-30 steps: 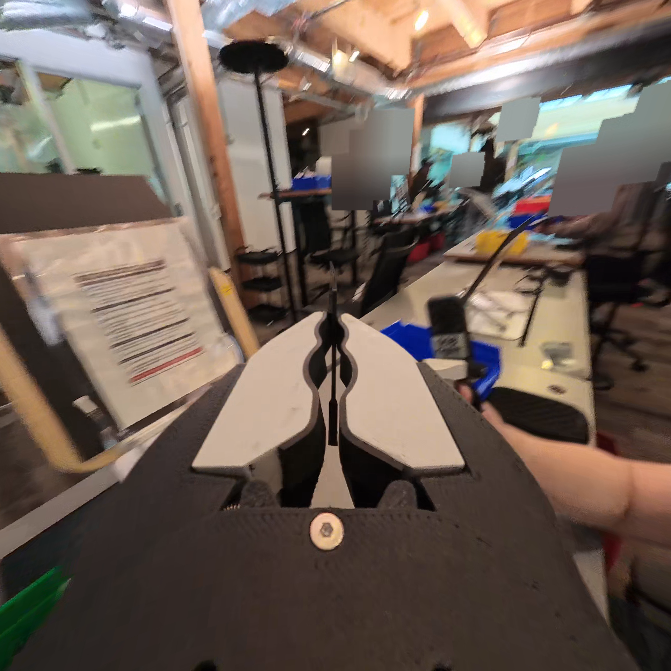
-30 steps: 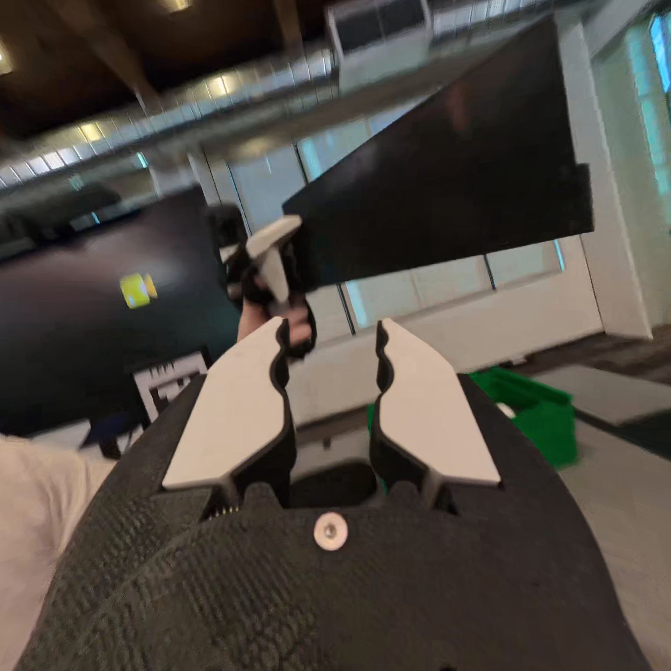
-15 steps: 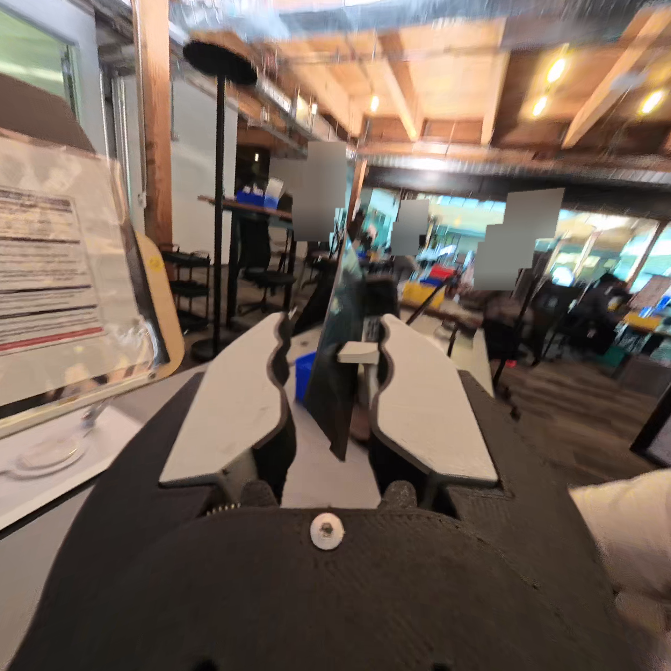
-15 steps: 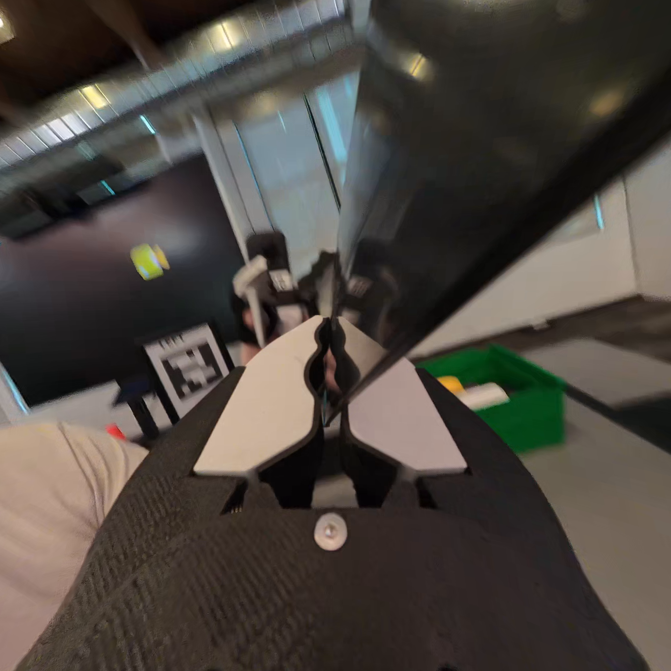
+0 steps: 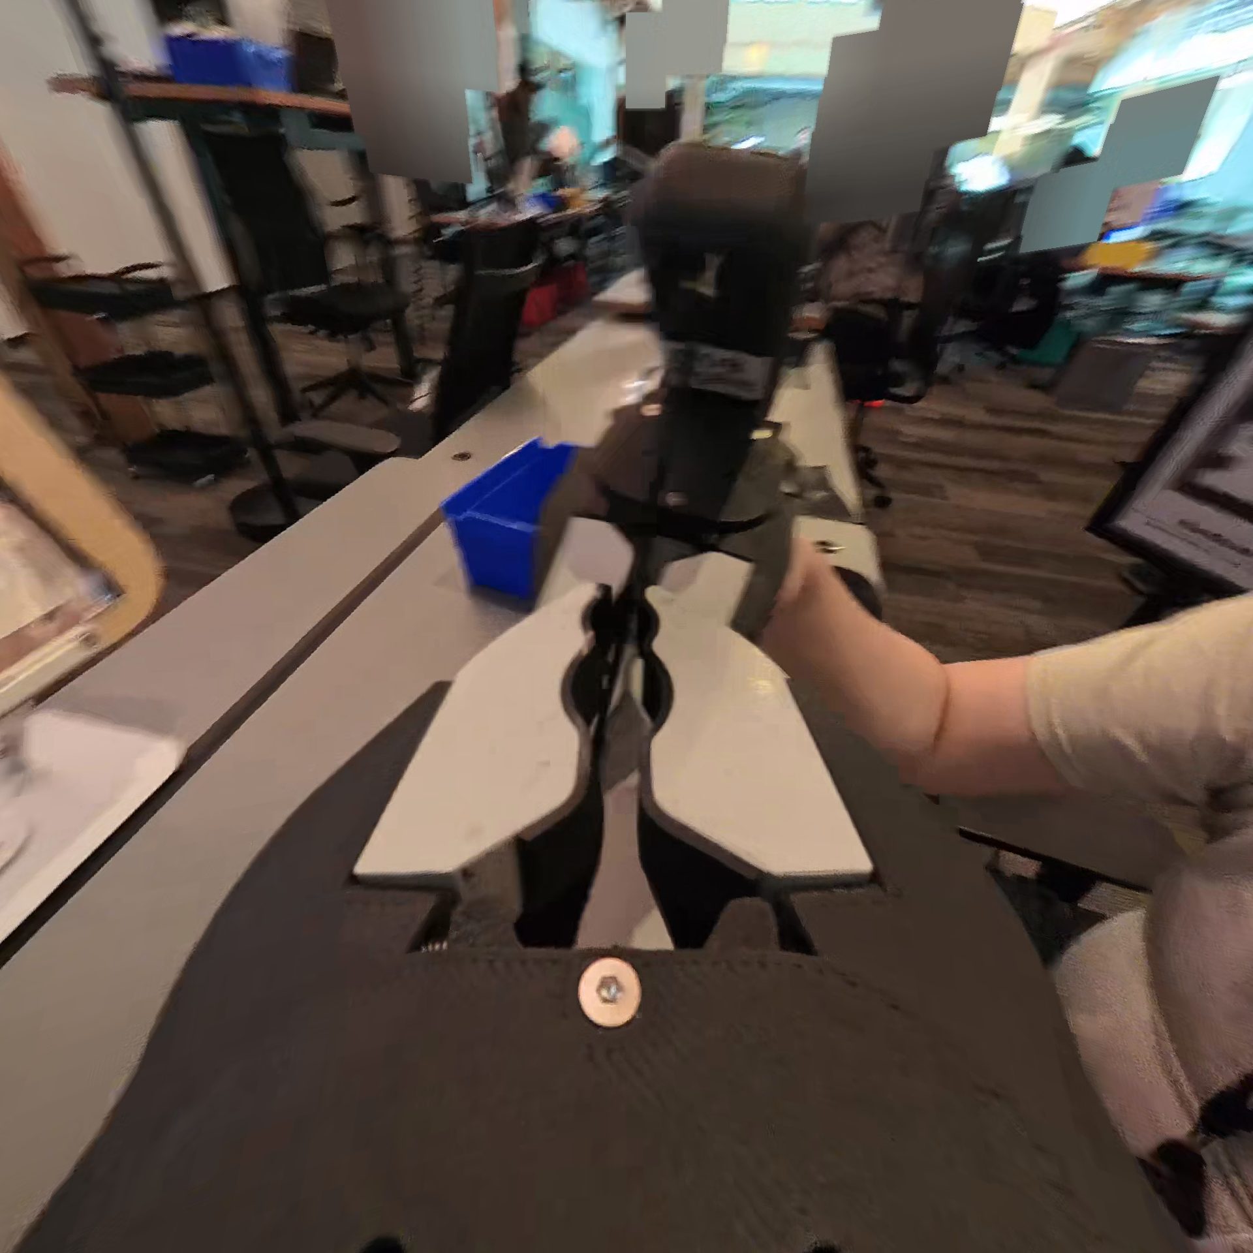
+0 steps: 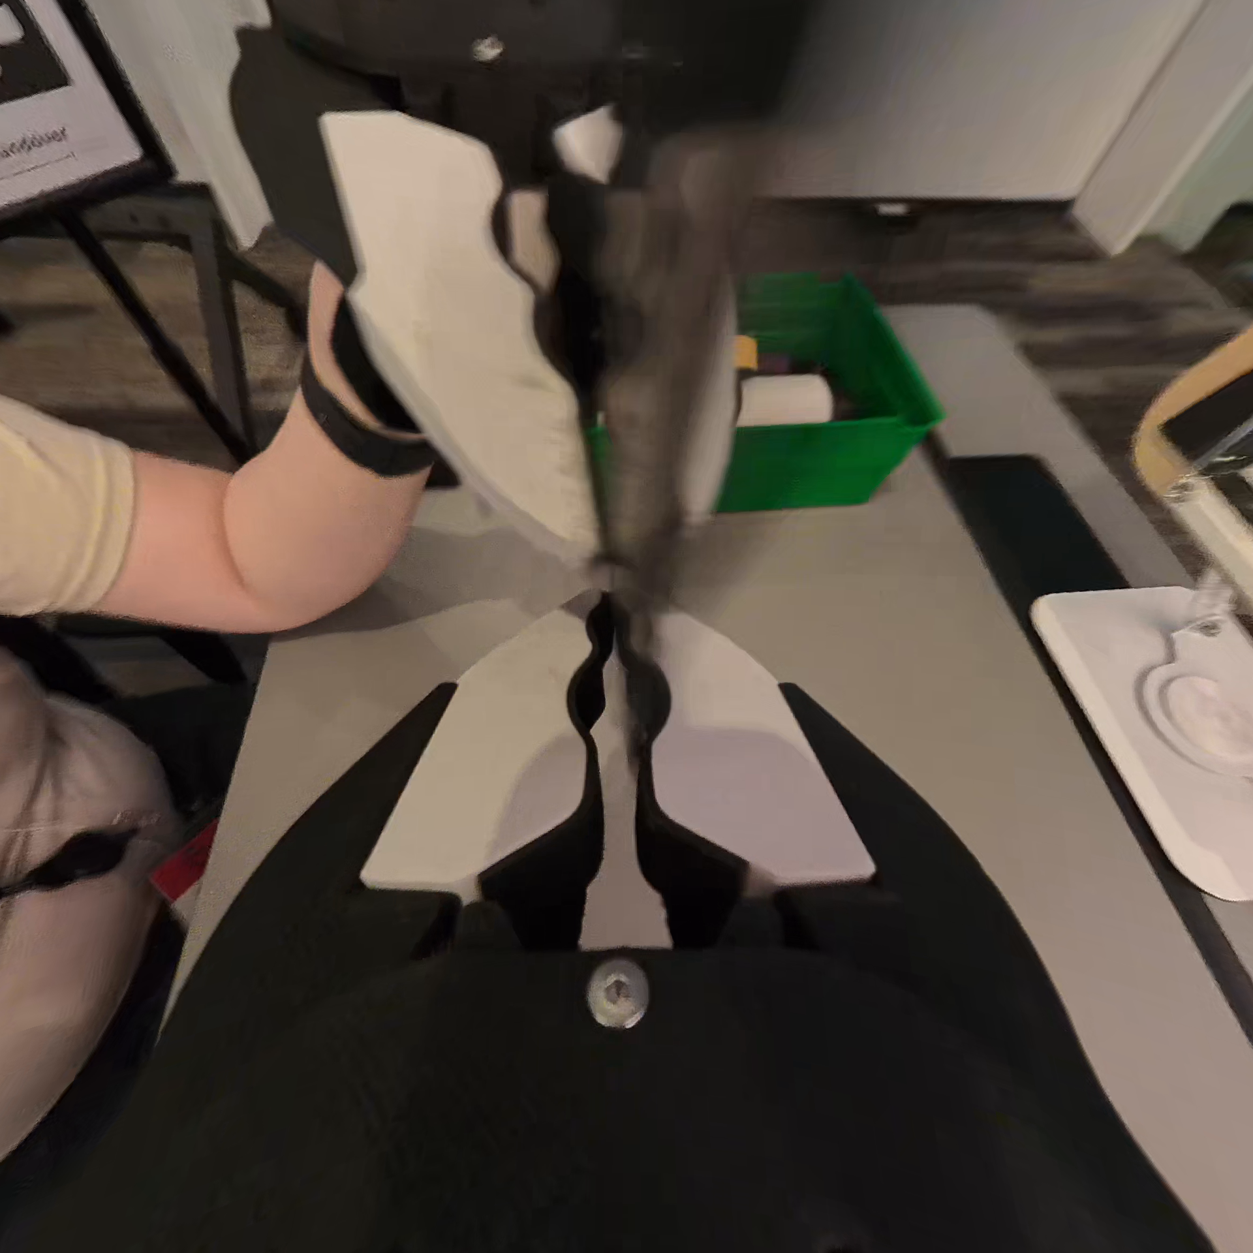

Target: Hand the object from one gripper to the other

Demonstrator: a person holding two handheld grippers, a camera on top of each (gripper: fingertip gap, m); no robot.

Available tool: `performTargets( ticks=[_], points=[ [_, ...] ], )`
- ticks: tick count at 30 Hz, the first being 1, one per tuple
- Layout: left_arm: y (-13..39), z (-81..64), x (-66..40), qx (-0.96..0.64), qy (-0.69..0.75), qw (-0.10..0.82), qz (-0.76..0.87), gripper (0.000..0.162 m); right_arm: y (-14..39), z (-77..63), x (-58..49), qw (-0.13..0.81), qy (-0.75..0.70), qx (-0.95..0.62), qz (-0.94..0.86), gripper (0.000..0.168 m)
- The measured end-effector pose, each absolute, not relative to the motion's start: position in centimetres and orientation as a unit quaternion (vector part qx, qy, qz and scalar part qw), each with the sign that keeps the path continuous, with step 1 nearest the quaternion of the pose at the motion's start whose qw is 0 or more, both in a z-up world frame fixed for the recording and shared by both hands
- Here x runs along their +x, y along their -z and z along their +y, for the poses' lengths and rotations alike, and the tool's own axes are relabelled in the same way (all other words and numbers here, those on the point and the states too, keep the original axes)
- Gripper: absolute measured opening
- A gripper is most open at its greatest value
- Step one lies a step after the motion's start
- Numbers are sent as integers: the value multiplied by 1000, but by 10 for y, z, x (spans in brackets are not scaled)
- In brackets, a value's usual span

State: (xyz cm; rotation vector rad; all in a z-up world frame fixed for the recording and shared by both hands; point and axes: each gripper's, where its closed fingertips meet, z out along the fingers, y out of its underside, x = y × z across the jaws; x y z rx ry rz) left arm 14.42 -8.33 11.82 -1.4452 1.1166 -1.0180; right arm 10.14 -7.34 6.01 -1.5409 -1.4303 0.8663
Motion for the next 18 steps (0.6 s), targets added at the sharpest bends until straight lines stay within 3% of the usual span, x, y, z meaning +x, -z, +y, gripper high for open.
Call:
performTargets(
  ticks=[3,5,9,12,14,18],
  points=[
    [-146,-73,129,-576,414,583,396,0,-97,-58,116,512,-361,-591,-509,33],
    [-155,-75,118,-566,424,591,388,2,-128,-52,134,597,-348,-554,-465,40],
    [-147,-57,102,-599,385,597,370,1,-164,-58,167,730,-176,-485,-449,68],
    [-133,-38,97,-587,184,659,433,1,-166,-75,168,775,5,-396,-492,67],
    [-123,-46,106,-525,65,681,507,1,-160,-82,163,769,101,-355,-522,58],
    [-113,-71,129,-385,-86,708,586,1,-149,-98,147,739,145,-329,-569,56]
  ],
)
